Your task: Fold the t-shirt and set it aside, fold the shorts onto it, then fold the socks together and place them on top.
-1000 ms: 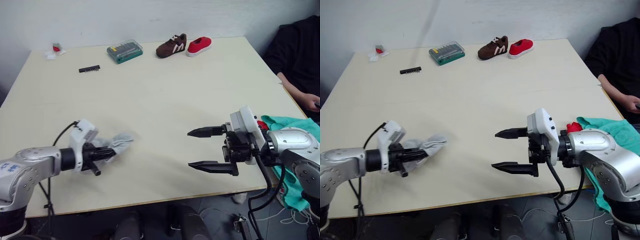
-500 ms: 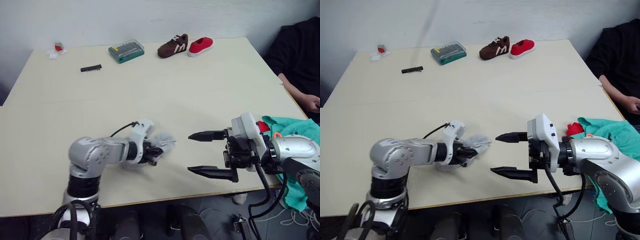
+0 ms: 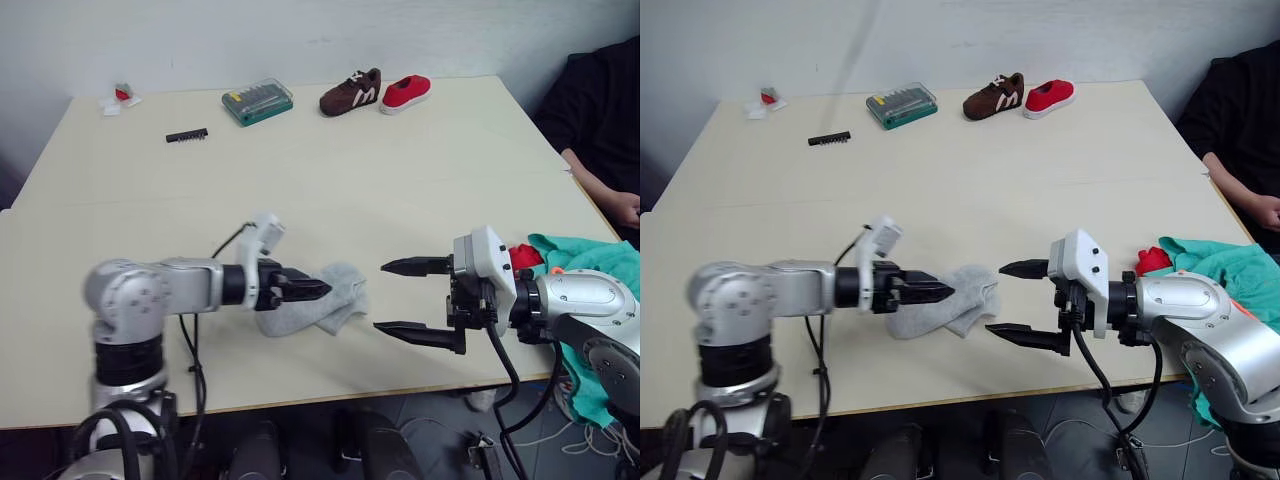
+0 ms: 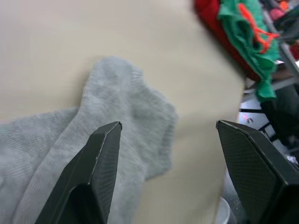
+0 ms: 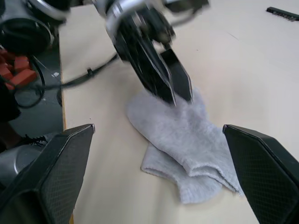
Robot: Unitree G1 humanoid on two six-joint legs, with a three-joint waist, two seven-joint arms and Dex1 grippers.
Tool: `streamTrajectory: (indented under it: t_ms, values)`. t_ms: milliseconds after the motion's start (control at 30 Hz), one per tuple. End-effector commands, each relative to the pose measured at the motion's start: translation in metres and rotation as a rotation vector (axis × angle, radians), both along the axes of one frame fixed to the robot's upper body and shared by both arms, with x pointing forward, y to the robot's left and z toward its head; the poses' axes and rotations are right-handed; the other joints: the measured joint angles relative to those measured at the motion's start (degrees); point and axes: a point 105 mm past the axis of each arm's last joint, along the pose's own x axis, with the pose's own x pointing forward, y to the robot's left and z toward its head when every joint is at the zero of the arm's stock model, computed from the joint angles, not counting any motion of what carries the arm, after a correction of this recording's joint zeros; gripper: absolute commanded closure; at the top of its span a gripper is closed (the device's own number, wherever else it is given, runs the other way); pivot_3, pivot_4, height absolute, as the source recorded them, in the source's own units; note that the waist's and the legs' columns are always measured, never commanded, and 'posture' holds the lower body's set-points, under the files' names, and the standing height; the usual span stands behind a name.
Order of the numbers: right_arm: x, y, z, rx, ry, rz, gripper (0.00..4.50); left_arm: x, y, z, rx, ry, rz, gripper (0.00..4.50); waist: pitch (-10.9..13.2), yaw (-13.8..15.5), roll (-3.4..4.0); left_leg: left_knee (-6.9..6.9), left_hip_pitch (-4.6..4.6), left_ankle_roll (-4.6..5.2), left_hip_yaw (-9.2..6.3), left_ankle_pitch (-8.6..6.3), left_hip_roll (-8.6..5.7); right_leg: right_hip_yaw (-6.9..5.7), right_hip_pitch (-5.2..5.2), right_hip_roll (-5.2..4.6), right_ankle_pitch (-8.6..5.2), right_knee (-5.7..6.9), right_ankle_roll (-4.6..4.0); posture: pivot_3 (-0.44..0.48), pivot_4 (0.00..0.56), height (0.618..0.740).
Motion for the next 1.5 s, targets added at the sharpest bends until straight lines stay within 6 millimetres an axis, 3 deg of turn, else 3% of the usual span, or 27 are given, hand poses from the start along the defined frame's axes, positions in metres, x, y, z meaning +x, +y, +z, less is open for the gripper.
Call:
streamTrajectory:
  t_ms: [33, 200, 367, 533, 733, 933, 1067, 1167, 1267, 1500]
  values:
    - [0.005, -0.001, -0.006, -0.034, -0.044, -0.036, 0.00, -0.014, 0.021, 0.017, -0.005, -0.074, -0.058, 1.15, 0.00, -0.07, 0.00, 0.00, 0.01, -0.01, 0.01, 0.00, 0.00, 0.00, 0.00, 0.01, -0.01, 0.01, -0.01, 0.000, 0.150, 0.740]
    - [0.014, -0.003, -0.031, -0.115, -0.065, -0.078, 0.00, 0.019, 0.066, 0.004, 0.251, -0.309, -0.019, 1.15, 0.01, 0.28, 0.01, 0.00, 0.01, -0.06, -0.01, 0.01, -0.04, -0.04, 0.00, -0.01, -0.04, -0.03, -0.07, 0.000, 0.150, 0.740]
    - [0.023, 0.003, -0.041, -0.125, -0.096, -0.110, 0.00, 0.040, 0.076, -0.005, 0.321, -0.502, -0.135, 1.15, 0.01, 0.31, 0.01, -0.02, -0.08, 0.06, 0.01, -0.08, -0.04, -0.05, -0.02, -0.03, -0.03, -0.12, -0.07, 0.000, 0.150, 0.740]
    - [0.023, 0.010, -0.037, -0.102, -0.124, -0.097, 0.00, 0.026, 0.074, -0.015, 0.287, -0.469, -0.286, 1.15, 0.02, -0.18, 0.01, -0.02, -0.14, 0.12, 0.13, -0.12, 0.03, -0.09, -0.09, 0.00, -0.05, -0.15, -0.06, 0.000, 0.150, 0.740]
    - [0.038, 0.012, -0.030, -0.111, -0.147, -0.093, 0.00, -0.007, 0.074, -0.025, 0.293, -0.329, -0.395, 1.15, 0.02, -1.16, 0.01, 0.01, -0.08, 0.12, 0.14, -0.12, 0.06, -0.05, -0.09, 0.01, -0.05, -0.08, -0.05, 0.000, 0.150, 0.740]
    - [0.053, 0.018, -0.031, -0.110, -0.127, -0.073, 0.00, -0.016, 0.061, -0.027, 0.262, -0.372, -0.393, 1.15, 0.03, -1.28, 0.02, 0.02, -0.10, 0.12, 0.09, -0.12, 0.05, -0.05, -0.08, 0.01, -0.06, -0.06, -0.04, 0.000, 0.150, 0.740]
    - [0.069, 0.027, -0.035, -0.101, -0.072, -0.068, 0.00, -0.014, 0.052, -0.042, 0.307, -0.438, -0.395, 1.15, 0.03, -1.46, 0.03, 0.02, -0.07, 0.13, 0.12, -0.11, 0.05, -0.02, -0.08, 0.01, -0.05, -0.03, -0.04, 0.000, 0.150, 0.740]
    - [0.076, 0.035, -0.035, -0.087, -0.046, -0.057, 0.62, -0.014, 0.049, -0.051, 0.324, -0.456, -0.405, 1.76, 0.03, -1.42, 0.03, 0.03, -0.08, 0.13, 0.10, -0.11, 0.06, -0.04, -0.09, 0.01, -0.05, -0.01, -0.04, 0.000, 0.150, 0.740]
    - [0.080, 0.041, -0.037, -0.090, -0.015, -0.044, 1.64, -0.017, 0.048, -0.058, 0.341, -0.432, -0.422, 2.70, 0.03, -1.41, 0.03, 0.02, -0.08, 0.13, 0.11, -0.11, 0.06, -0.03, -0.09, 0.01, -0.05, -0.01, -0.05, 0.000, 0.150, 0.740]
    - [0.098, 0.044, -0.048, -0.135, -0.005, -0.077, 1.64, -0.011, 0.047, -0.067, 0.394, -0.465, -0.424, 2.70, 0.03, -1.41, 0.03, 0.06, -0.09, 0.17, 0.12, -0.11, 0.05, -0.03, -0.08, -0.02, -0.05, 0.00, -0.05, 0.000, 0.150, 0.740]
